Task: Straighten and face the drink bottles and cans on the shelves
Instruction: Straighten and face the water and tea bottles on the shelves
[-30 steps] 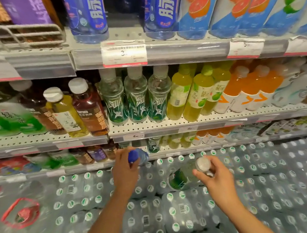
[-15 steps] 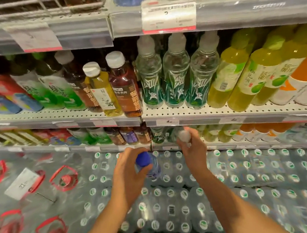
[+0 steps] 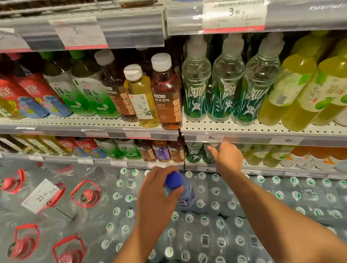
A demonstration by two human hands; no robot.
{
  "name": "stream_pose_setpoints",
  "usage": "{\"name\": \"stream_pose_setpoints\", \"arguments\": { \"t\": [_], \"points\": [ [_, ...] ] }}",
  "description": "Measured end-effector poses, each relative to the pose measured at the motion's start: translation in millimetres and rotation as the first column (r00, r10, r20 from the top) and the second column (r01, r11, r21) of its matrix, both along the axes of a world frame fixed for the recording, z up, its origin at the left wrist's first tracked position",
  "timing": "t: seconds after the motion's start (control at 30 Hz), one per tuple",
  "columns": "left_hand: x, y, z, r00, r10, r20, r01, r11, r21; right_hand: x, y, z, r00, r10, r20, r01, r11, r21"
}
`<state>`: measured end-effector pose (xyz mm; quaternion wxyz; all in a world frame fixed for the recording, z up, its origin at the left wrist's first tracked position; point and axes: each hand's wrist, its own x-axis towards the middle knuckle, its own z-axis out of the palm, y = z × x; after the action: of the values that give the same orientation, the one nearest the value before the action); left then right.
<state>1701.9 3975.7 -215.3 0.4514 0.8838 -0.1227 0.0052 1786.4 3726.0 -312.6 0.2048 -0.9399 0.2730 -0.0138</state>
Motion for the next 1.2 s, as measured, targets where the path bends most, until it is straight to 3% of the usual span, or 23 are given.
{"name": "stream_pose_setpoints", "arguments": {
  "t": [0.1, 0.2, 0.47, 0.63, 0.7, 0.8, 1.0, 1.1, 1.2],
  "points": [
    [-0.9, -0.3, 2.7, 1.000, 0.001, -0.006, -0.001, 1.000, 0.000, 10.4, -2.1, -2.2, 0.996, 0.047, -0.077, -0.046, 0.999, 0.020],
    [-0.9, -2.1, 3.9, 1.000, 0.006, -0.006, -0.006, 1.000, 0.008, 17.4, -9.0, 1.2, 0.991, 0.105, -0.085, -0.091, 0.985, 0.147],
    [6.4, -11.0, 8.9, 1.000, 0.008, -0.012, -0.007, 1.000, 0.001, -50.9, -3.9, 33.1, 0.979, 0.154, 0.136, -0.191, 0.927, 0.324],
    [14.7, -28.1, 38.7, 0.994, 0.005, 0.110, -0.008, 1.000, 0.028, -121.5, 24.2, 72.4, 0.941, 0.204, 0.269, -0.317, 0.806, 0.499],
    [15.0, -36.7, 55.4, 0.978, -0.035, 0.205, 0.032, 0.999, 0.019, -134.9, 34.8, 94.7, 0.927, 0.230, 0.297, -0.354, 0.798, 0.487],
    [14.9, -52.7, 91.4, 0.992, -0.064, 0.105, 0.070, 0.996, -0.054, -137.5, 41.0, 130.3, 0.937, 0.173, 0.305, -0.309, 0.818, 0.485],
    [10.2, -75.9, 169.9, 0.953, -0.154, 0.262, 0.201, 0.967, -0.159, -135.7, 36.3, 210.8, 0.818, 0.188, 0.544, -0.348, 0.914, 0.207],
    [19.5, -72.8, 211.0, 0.885, -0.234, 0.402, 0.297, 0.949, -0.102, -130.7, 26.3, 258.5, 0.747, 0.136, 0.651, -0.349, 0.913, 0.210],
    [41.7, -60.4, 236.4, 0.819, -0.195, 0.539, 0.230, 0.973, 0.003, -119.3, 15.2, 312.0, 0.644, 0.084, 0.760, -0.357, 0.912, 0.202]
  ]
}}
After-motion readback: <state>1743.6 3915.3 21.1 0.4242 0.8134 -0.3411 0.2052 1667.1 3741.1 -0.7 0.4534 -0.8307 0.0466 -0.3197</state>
